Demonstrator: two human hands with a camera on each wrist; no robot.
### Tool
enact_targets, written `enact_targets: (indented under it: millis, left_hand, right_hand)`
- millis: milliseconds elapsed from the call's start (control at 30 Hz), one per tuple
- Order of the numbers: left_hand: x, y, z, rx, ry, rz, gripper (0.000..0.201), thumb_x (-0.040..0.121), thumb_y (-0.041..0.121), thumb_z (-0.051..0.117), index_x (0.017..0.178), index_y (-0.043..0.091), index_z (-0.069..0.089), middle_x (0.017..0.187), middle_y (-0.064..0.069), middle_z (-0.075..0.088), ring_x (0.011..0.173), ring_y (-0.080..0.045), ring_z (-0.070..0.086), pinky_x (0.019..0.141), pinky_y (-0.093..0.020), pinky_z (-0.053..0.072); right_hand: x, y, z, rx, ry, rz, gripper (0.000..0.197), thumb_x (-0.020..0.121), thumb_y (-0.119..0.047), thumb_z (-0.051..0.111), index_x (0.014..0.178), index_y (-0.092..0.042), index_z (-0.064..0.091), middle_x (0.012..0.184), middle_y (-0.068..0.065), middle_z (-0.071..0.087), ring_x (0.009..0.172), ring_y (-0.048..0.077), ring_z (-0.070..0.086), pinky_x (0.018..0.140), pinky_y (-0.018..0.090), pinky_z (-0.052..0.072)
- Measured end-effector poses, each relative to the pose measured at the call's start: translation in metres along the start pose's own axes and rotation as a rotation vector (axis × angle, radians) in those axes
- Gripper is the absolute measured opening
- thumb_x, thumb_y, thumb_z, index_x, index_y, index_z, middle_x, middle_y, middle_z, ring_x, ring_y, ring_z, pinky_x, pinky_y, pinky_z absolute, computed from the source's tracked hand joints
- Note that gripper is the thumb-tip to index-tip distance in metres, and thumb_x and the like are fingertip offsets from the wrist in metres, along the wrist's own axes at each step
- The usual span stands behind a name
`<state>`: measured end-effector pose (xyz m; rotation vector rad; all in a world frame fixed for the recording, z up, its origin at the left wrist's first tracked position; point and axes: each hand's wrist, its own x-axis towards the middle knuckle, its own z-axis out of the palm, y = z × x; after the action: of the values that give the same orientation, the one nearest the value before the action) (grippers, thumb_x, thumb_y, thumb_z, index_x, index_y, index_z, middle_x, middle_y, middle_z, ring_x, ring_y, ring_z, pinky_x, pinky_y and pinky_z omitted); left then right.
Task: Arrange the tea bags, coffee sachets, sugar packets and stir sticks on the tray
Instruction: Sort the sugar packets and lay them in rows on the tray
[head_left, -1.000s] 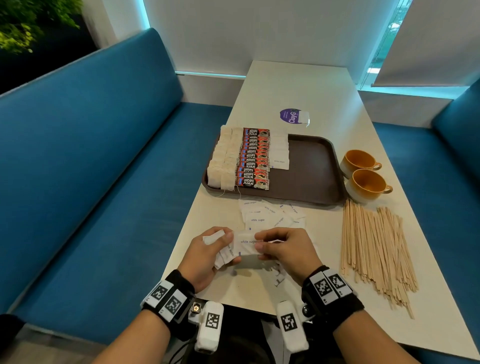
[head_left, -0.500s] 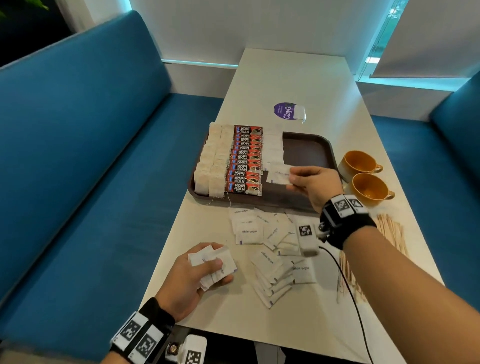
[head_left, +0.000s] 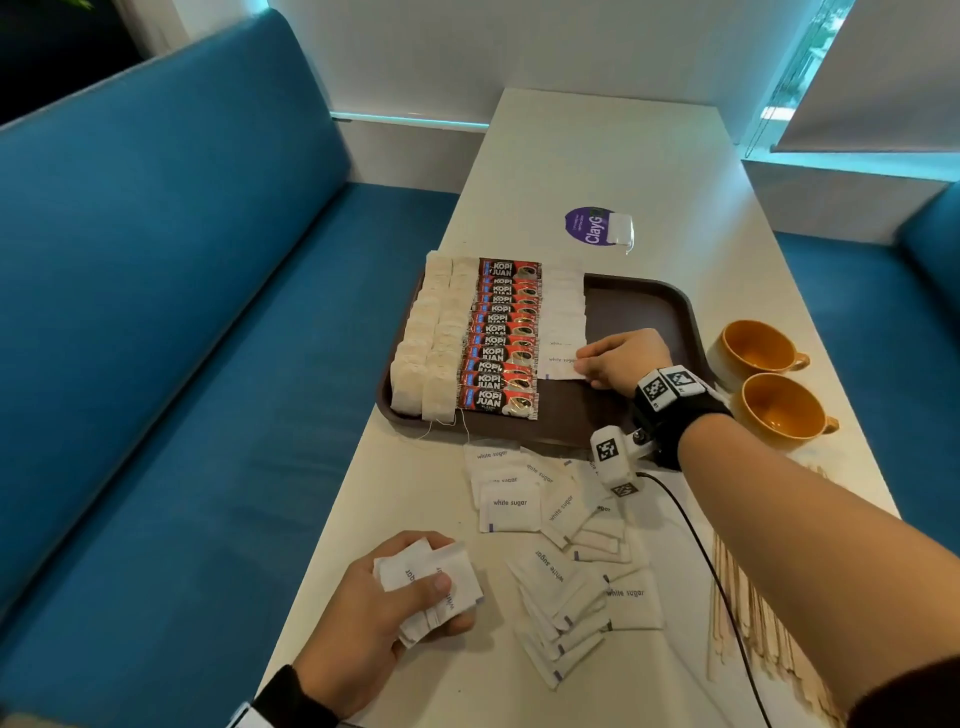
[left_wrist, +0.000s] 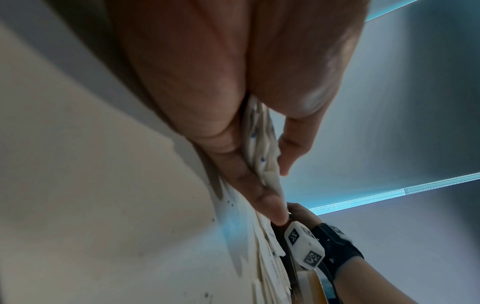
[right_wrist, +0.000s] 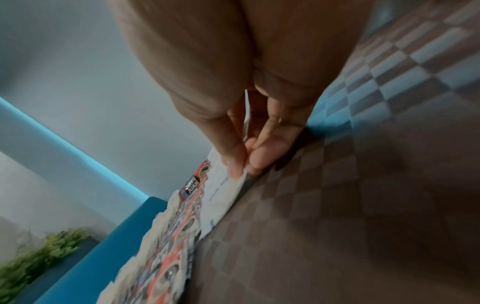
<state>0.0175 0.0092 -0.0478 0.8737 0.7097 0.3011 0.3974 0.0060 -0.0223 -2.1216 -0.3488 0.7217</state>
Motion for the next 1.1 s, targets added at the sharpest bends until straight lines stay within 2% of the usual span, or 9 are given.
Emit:
enact_targets:
  millis: [100,200,400,567,667,767,900,1000,1100]
  left_hand:
    - [0.001,-0.001,-0.001,-0.008,0.009,0.001,0.022,0.082,-0.012,0.073,0.102,-0.003,0.070,0.093,-0.027,0.063,0.087,-0.048,0.067,0.074,-0.055,0.061]
    - [0.002,-0.002,-0.002,-0.007,-0.001,0.010,0.030,0.076,-0.004,0.077,0.105,-0.002,0.070,0.095,-0.026,0.063,0.090,-0.049,0.066,0.076,-0.055,0.061]
    - [0.000,-0.003,-0.004,-0.039,-0.061,0.026,0.039,0.072,0.000,0.075,0.111,-0.003,0.067,0.098,-0.027,0.065,0.095,-0.048,0.066,0.082,-0.057,0.059]
    - [0.001,-0.004,-0.005,-0.050,-0.074,0.047,0.049,0.069,-0.009,0.071,0.117,-0.006,0.061,0.103,-0.028,0.066,0.098,-0.047,0.068,0.080,-0.051,0.062]
    - [0.001,-0.007,-0.004,-0.034,-0.056,0.061,0.051,0.071,-0.008,0.072,0.121,-0.006,0.058,0.112,-0.032,0.065,0.103,-0.048,0.068,0.079,-0.049,0.062]
    - [0.000,-0.007,-0.003,-0.018,-0.054,0.064,0.053,0.073,-0.007,0.075,0.123,-0.005,0.056,0.117,-0.034,0.066,0.101,-0.055,0.067,0.080,-0.055,0.062]
    - [-0.004,-0.007,-0.001,0.032,-0.022,0.079,0.043,0.081,-0.009,0.074,0.121,-0.001,0.060,0.109,-0.032,0.068,0.081,-0.047,0.069,0.071,-0.053,0.062]
    - [-0.007,-0.007,0.000,0.016,-0.044,0.095,0.039,0.083,-0.008,0.073,0.119,-0.001,0.060,0.106,-0.034,0.067,0.084,-0.050,0.067,0.065,-0.047,0.061]
    - [-0.008,-0.006,0.002,-0.004,-0.006,0.114,0.032,0.082,-0.004,0.074,0.112,0.000,0.063,0.101,-0.027,0.069,0.086,-0.043,0.068,0.061,-0.043,0.061]
  right_hand:
    - [0.000,-0.004,0.003,-0.073,0.029,0.002,0.007,0.080,-0.009,0.086,0.080,-0.014,0.080,0.083,0.006,0.076,0.070,0.016,0.068,0.070,0.028,0.063]
    - [-0.001,-0.009,0.002,-0.118,0.008,-0.001,0.007,0.079,-0.009,0.087,0.082,-0.011,0.080,0.082,0.009,0.076,0.069,0.016,0.067,0.071,0.029,0.063]
    - [-0.022,-0.013,-0.010,-0.059,-0.020,-0.041,0.009,0.088,-0.019,0.080,0.088,-0.011,0.076,0.083,0.010,0.072,0.065,0.015,0.064,0.065,0.029,0.061]
    - [-0.084,-0.015,-0.015,-0.028,-0.013,-0.234,0.003,0.090,-0.016,0.075,0.087,-0.017,0.075,0.077,0.005,0.071,0.061,0.014,0.061,0.062,0.028,0.056]
    - [-0.141,-0.008,-0.008,-0.024,-0.107,-0.304,0.001,0.089,-0.019,0.076,0.089,-0.020,0.076,0.077,-0.001,0.074,0.062,0.010,0.065,0.066,0.028,0.062]
    - [-0.186,0.013,0.010,-0.034,-0.245,-0.336,0.003,0.090,-0.017,0.076,0.093,-0.018,0.076,0.082,0.001,0.076,0.067,0.012,0.068,0.069,0.032,0.063]
    - [-0.218,0.043,0.038,-0.013,-0.368,-0.253,0.014,0.089,-0.016,0.078,0.102,-0.014,0.073,0.087,0.008,0.076,0.067,0.016,0.070,0.066,0.032,0.063]
    - [-0.237,0.056,0.047,0.090,-0.446,-0.154,0.023,0.085,-0.007,0.080,0.106,-0.009,0.070,0.087,0.014,0.074,0.065,0.018,0.070,0.060,0.028,0.059]
    - [-0.248,0.064,0.051,0.131,-0.418,-0.143,0.022,0.083,-0.002,0.080,0.100,-0.012,0.070,0.079,0.011,0.073,0.064,0.020,0.070,0.060,0.030,0.060]
